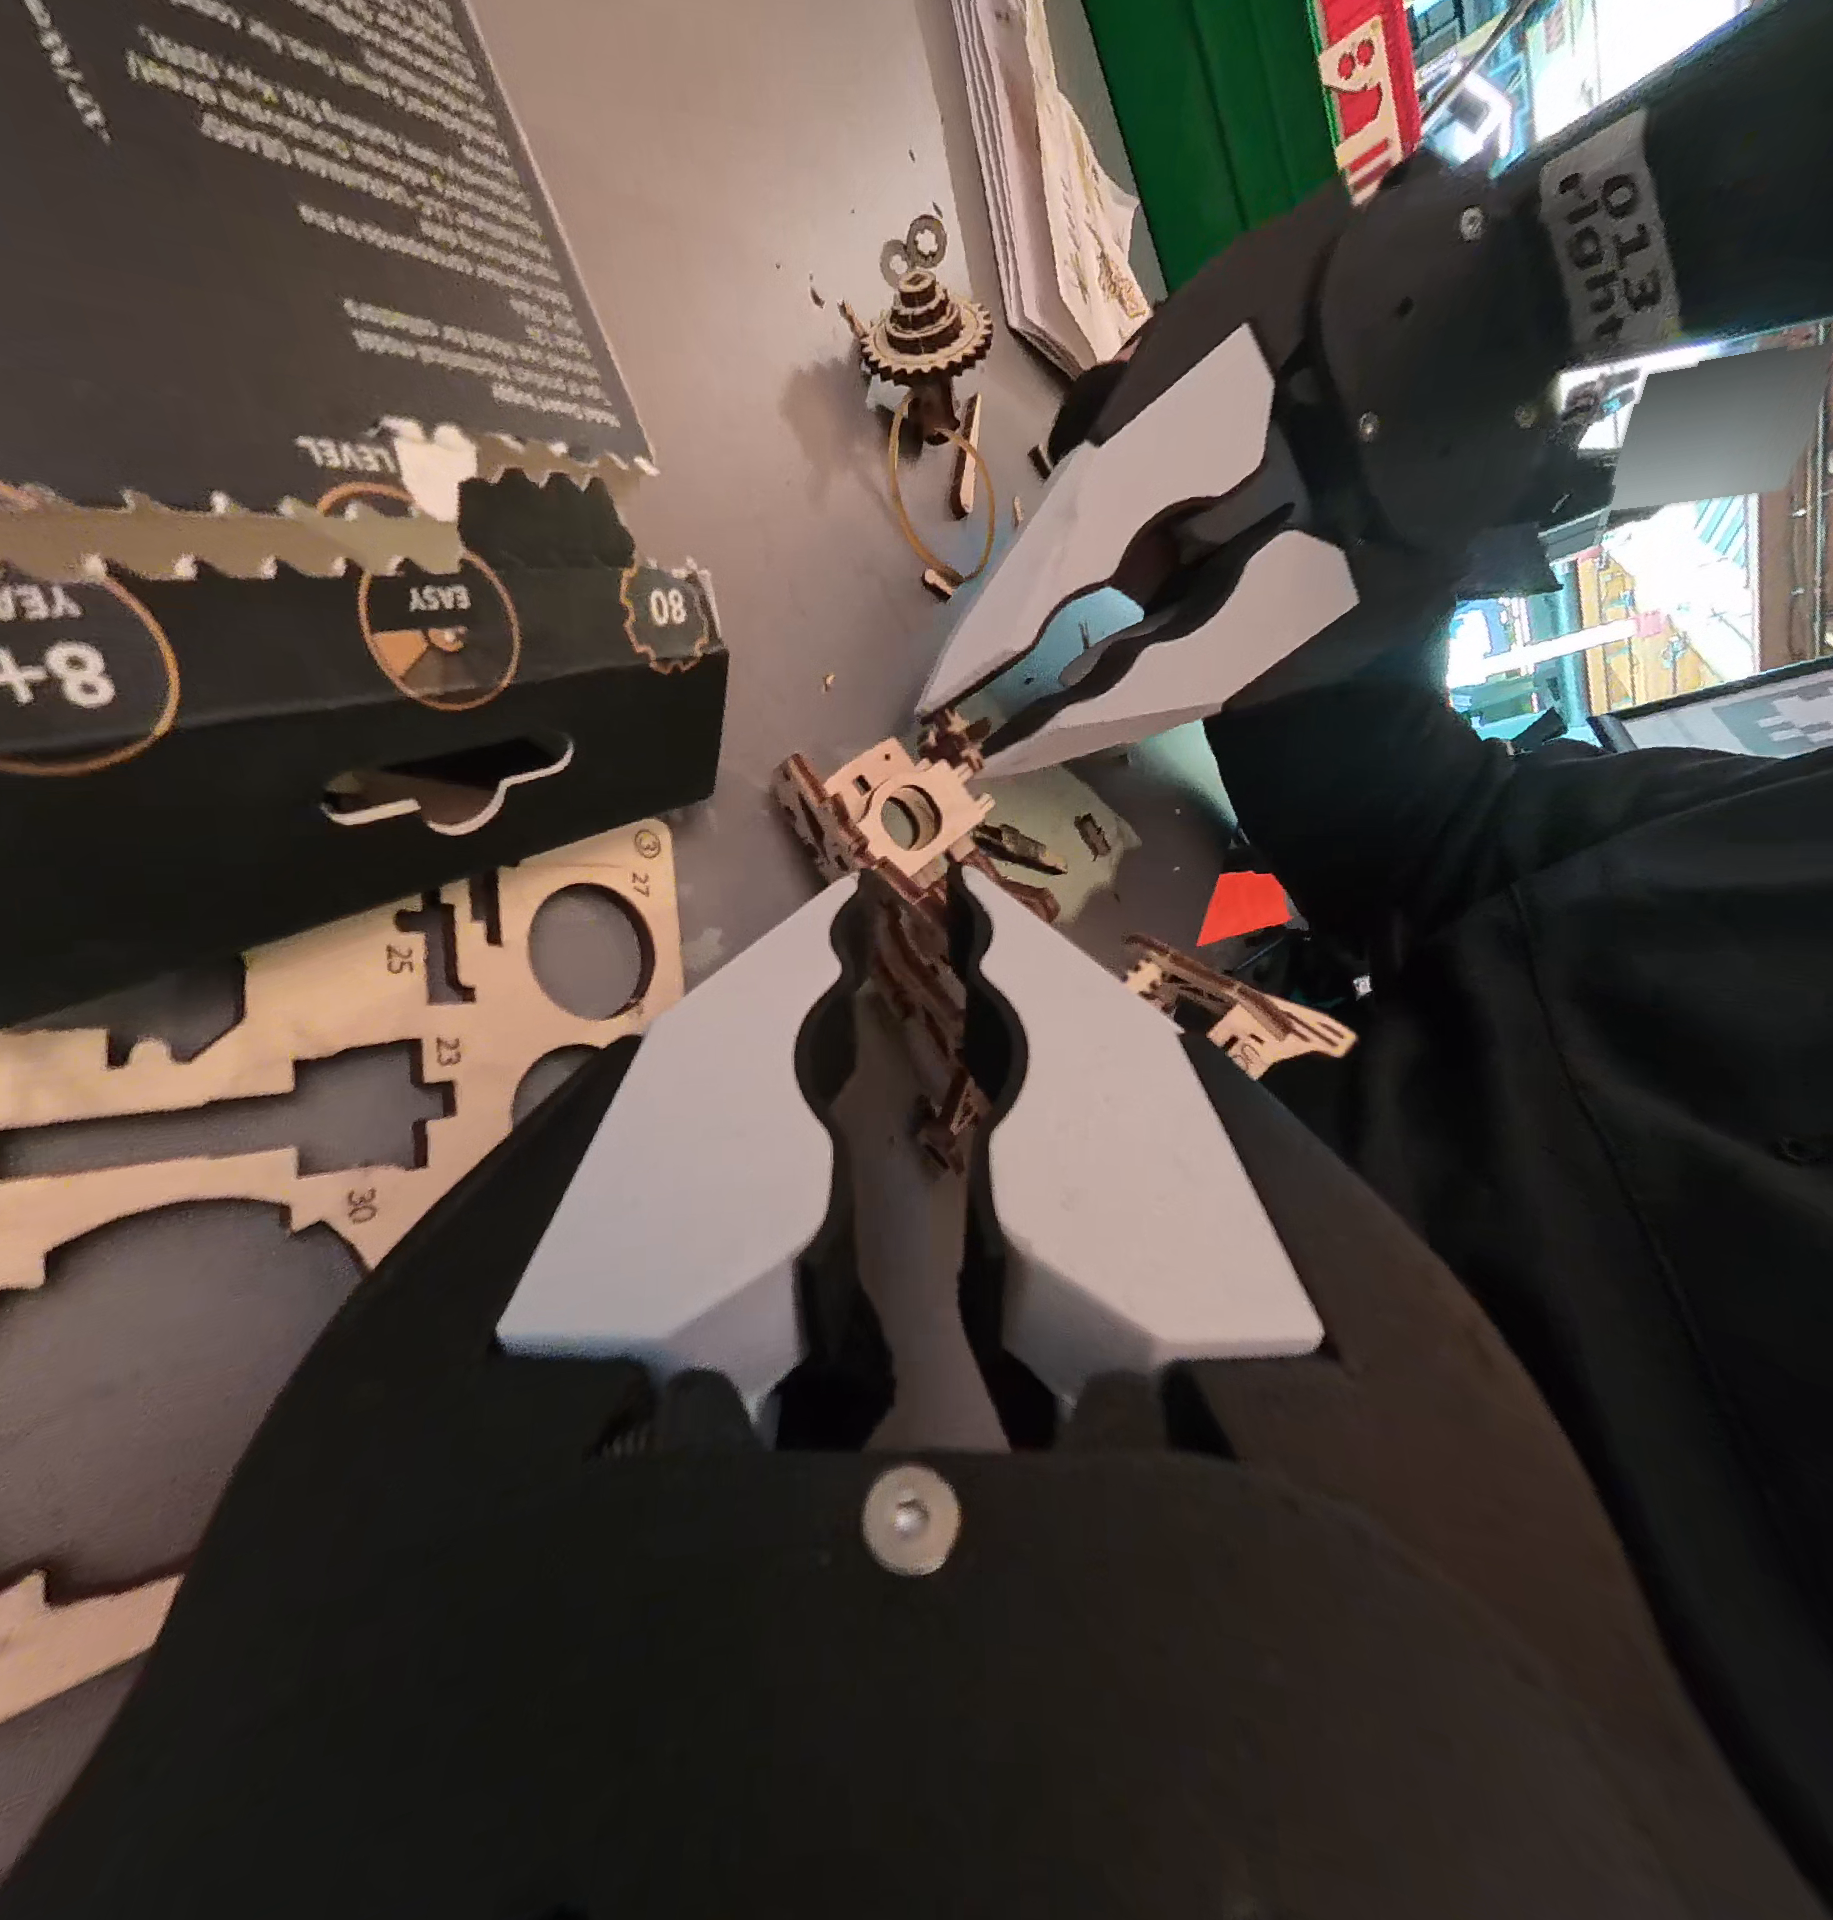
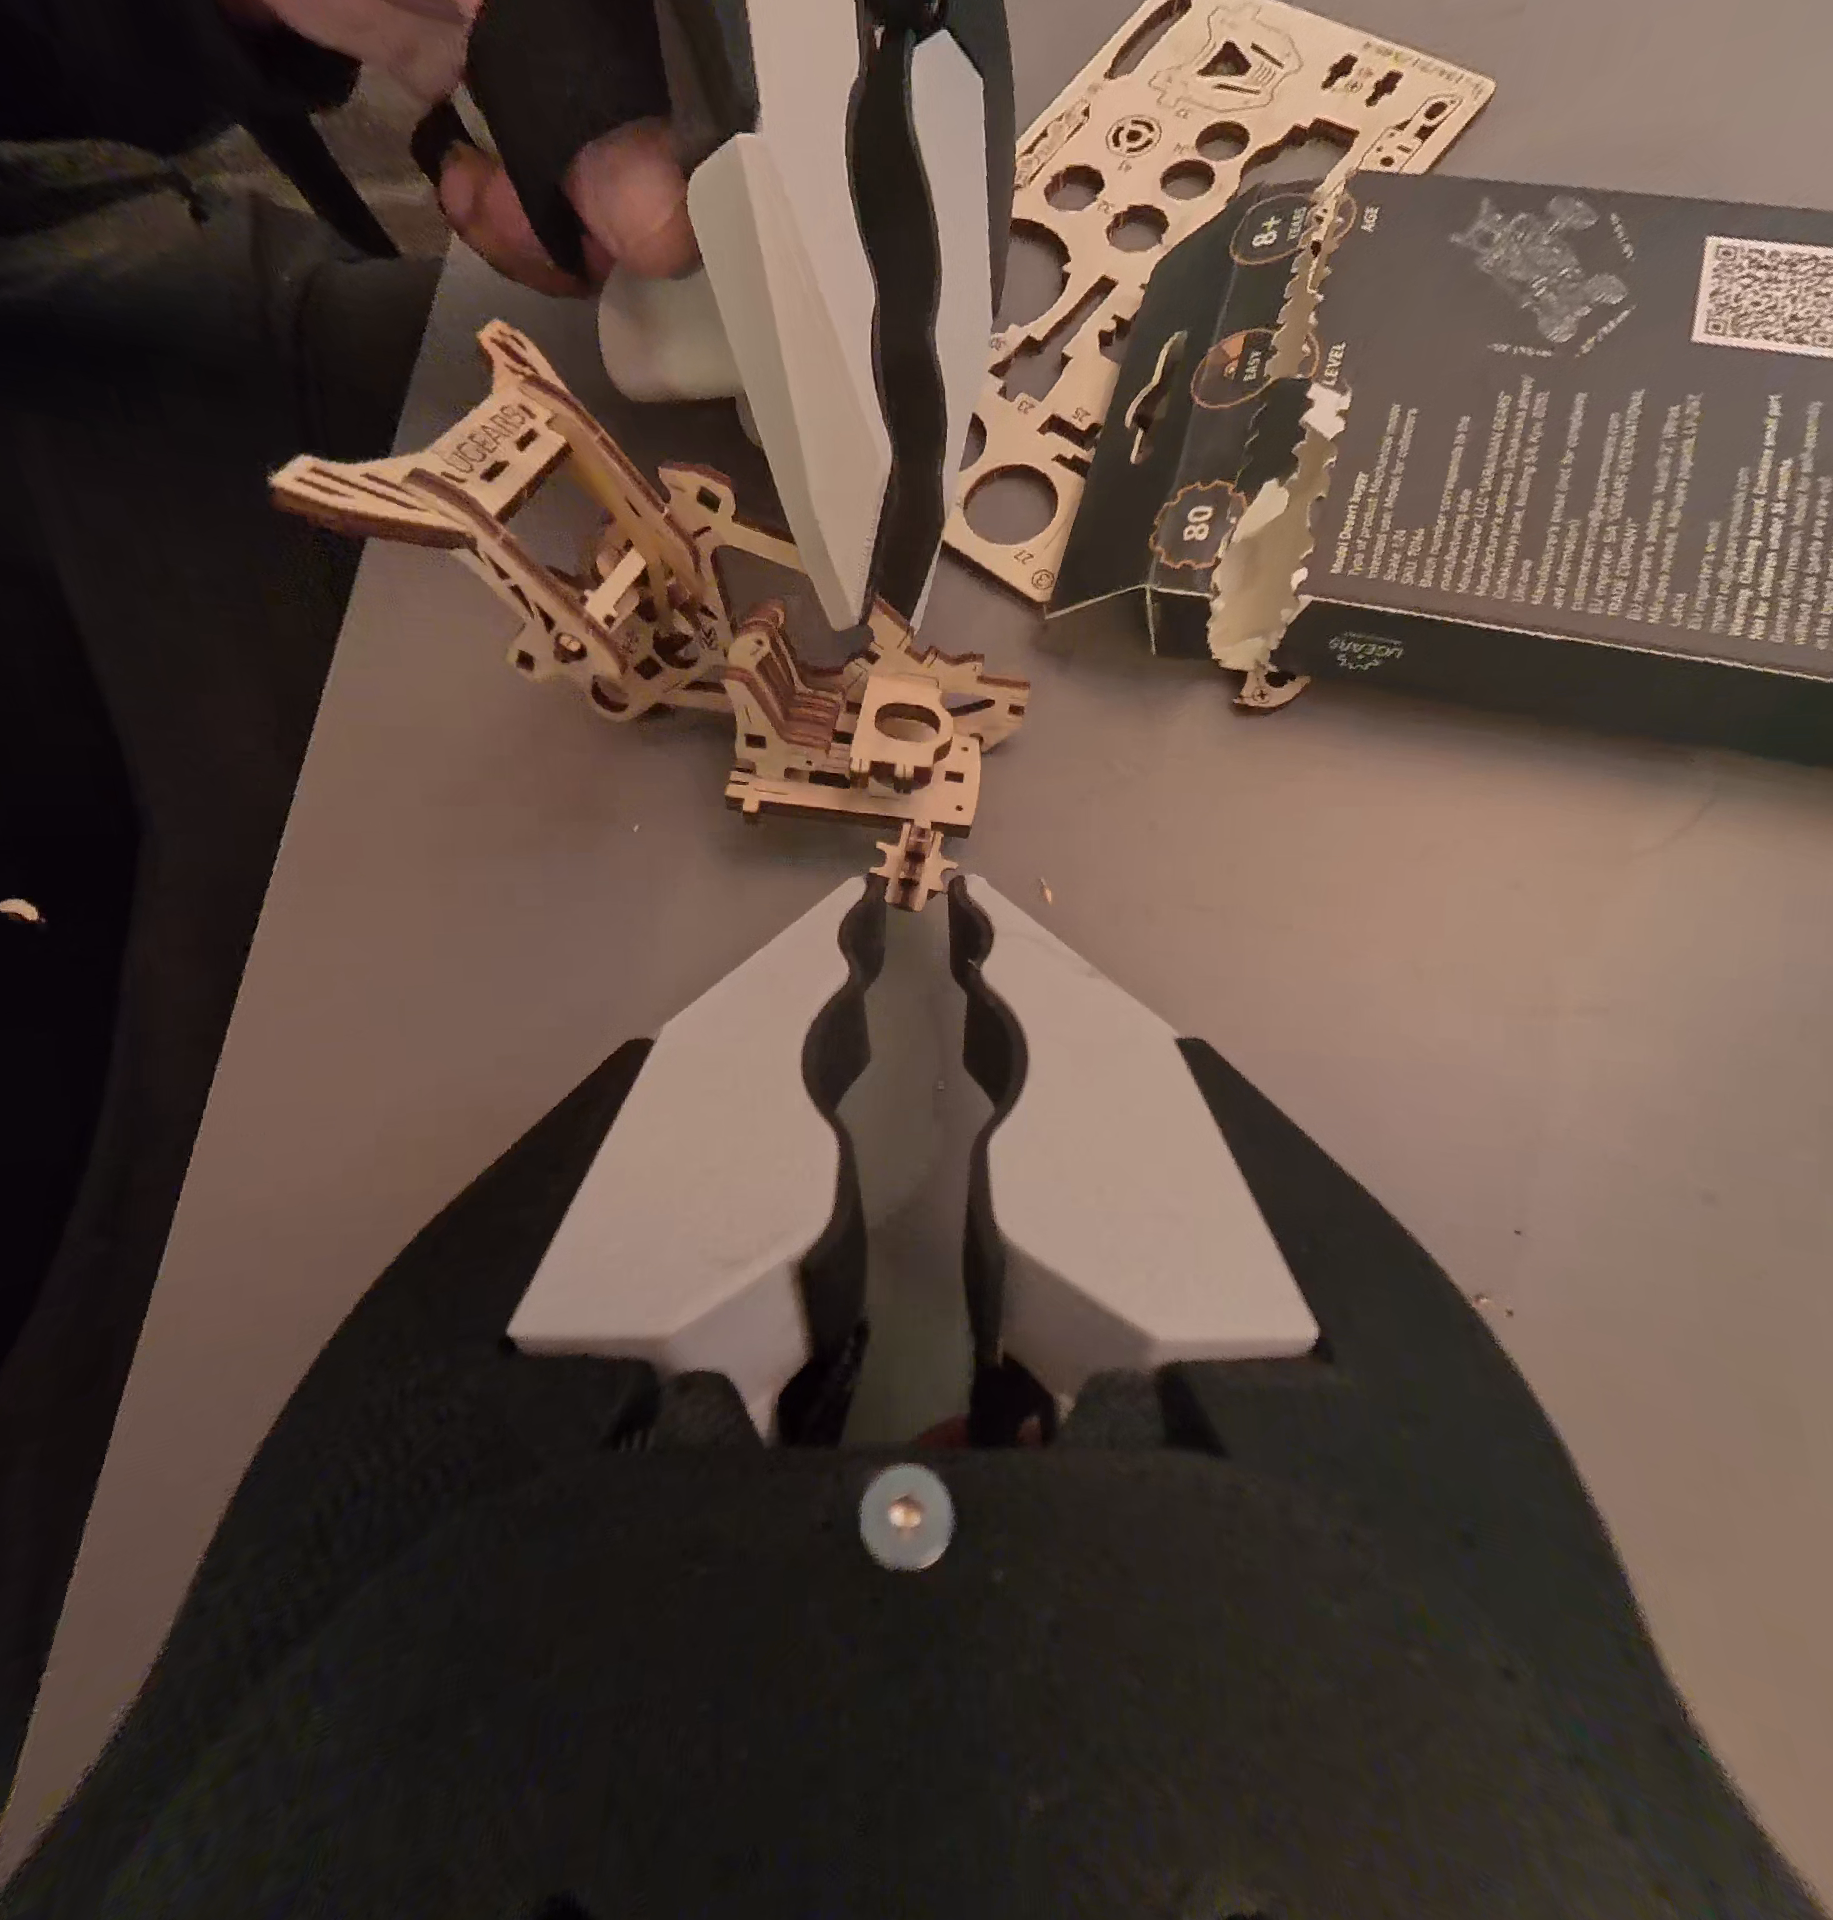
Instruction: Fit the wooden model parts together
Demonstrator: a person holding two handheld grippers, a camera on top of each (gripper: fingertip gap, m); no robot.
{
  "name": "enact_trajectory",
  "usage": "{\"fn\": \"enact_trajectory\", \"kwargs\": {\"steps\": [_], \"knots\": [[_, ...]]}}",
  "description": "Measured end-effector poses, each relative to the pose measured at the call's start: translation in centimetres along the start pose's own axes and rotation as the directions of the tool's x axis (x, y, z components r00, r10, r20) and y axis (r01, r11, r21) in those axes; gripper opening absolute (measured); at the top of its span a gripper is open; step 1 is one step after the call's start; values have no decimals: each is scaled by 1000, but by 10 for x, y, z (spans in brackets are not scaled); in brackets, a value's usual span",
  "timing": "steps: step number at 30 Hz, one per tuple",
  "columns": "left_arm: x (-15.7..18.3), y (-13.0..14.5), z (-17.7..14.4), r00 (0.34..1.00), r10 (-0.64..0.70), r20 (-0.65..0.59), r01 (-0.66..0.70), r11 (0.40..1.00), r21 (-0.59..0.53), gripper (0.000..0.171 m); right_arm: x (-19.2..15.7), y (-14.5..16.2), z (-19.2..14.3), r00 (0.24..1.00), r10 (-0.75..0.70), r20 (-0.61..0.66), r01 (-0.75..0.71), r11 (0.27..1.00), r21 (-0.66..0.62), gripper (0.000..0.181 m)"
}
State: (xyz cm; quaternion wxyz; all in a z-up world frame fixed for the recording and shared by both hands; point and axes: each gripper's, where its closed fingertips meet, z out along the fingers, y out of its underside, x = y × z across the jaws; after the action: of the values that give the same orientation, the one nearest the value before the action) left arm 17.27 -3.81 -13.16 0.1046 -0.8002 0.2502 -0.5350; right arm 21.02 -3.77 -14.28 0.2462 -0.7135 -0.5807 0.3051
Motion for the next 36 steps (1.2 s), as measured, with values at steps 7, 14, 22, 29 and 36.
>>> {"fn": "enact_trajectory", "kwargs": {"steps": [7, 14, 22, 29, 36], "knots": [[1, 0, 3, 999, 27, 18, -27, 1000, -12, 11, 3, -5, -5, 1000, -17, 1, 17, 1000, -23, 8], [10, 0, 8, 995, 85, 43, -83, 995, -47, 8, 1, -5, -11, 996, 9, 85, -6, 1000, -28, 8], [14, 2, 21, 983, 166, 83, -153, 978, -143, 9, -11, 13, -4, 990, -2, 141, 18, 994, -108, 8], [25, 0, 15, 974, 199, 113, -187, 977, -105, 27, -16, 17, 1, 992, -18, 125, 31, 994, -102, 8], [24, 6, 13, 942, 254, 221, -202, 951, -233, 38, -15, 14, 6, 993, -60, 102, 70, 993, -92, 8]]}}
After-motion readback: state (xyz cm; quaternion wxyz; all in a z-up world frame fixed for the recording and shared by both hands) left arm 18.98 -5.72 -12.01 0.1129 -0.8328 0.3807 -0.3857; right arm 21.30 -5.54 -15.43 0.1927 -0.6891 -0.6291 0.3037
